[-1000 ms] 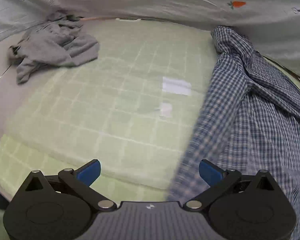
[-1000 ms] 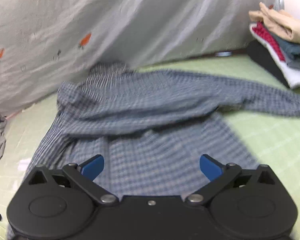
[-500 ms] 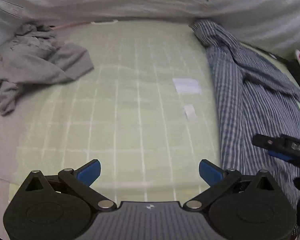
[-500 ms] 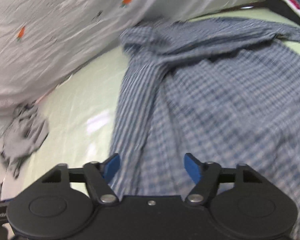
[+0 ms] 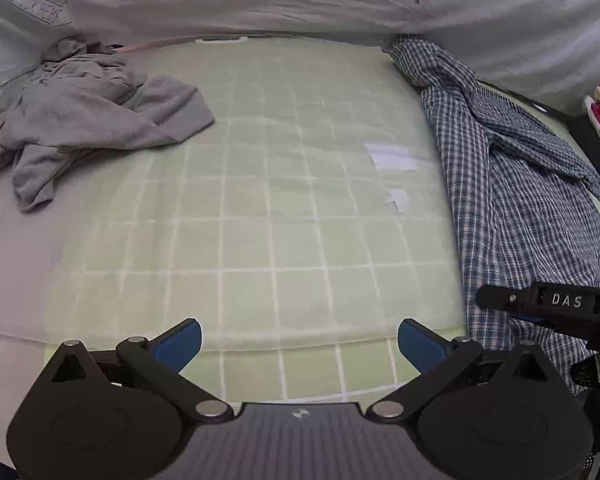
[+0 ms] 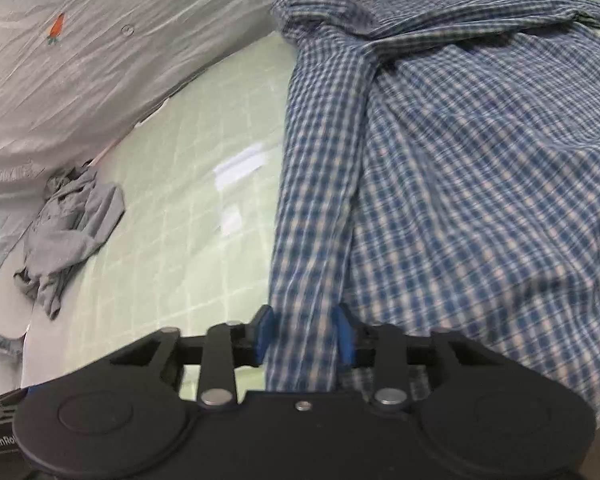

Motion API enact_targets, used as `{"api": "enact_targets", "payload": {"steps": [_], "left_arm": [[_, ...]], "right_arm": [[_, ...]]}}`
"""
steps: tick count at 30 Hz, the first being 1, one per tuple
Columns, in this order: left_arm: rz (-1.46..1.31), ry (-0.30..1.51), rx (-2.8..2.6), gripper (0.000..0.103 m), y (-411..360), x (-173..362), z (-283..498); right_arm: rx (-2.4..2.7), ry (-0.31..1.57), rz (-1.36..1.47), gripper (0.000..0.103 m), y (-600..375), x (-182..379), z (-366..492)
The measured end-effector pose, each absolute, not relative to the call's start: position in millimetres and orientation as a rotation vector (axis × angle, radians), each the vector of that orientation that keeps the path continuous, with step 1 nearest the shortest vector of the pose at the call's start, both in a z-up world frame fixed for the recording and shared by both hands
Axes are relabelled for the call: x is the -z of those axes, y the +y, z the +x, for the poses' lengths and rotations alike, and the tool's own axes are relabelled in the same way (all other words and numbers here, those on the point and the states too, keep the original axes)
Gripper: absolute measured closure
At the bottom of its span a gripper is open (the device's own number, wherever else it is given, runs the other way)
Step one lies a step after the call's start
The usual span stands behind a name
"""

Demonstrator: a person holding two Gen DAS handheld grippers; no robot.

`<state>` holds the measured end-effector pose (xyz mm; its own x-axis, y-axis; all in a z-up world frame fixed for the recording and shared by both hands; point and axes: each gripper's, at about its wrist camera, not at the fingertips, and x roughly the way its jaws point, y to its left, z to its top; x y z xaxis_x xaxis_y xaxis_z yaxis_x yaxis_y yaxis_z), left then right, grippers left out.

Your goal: Fold clothes

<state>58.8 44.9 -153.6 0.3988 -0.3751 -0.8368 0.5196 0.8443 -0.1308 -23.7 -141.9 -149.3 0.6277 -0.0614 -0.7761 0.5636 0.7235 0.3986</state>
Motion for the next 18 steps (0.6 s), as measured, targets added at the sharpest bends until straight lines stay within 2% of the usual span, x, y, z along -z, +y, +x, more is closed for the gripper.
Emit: {"api": "enact_targets", "payload": {"steps": [2, 4, 11, 18], "left_arm": [[0.153, 1.009, 0.564, 0.000, 50, 152, 58], [0.145, 1.005, 0.557, 0.000, 54, 151, 58], [0.106, 0.998, 0.534, 0.000, 49, 150, 51], [0.124, 0.991, 0.560, 0.000, 6, 148, 34]], "right_arm": [[0.381, 0.825, 0.677, 0.096, -142, 148, -23], [0.371, 0.827, 0.673, 0.099, -142, 146, -23], [0.329, 0.823, 0.658, 0.100, -149, 138, -26], [0.275, 0.800, 0.621, 0.100, -168, 124, -38]]}}
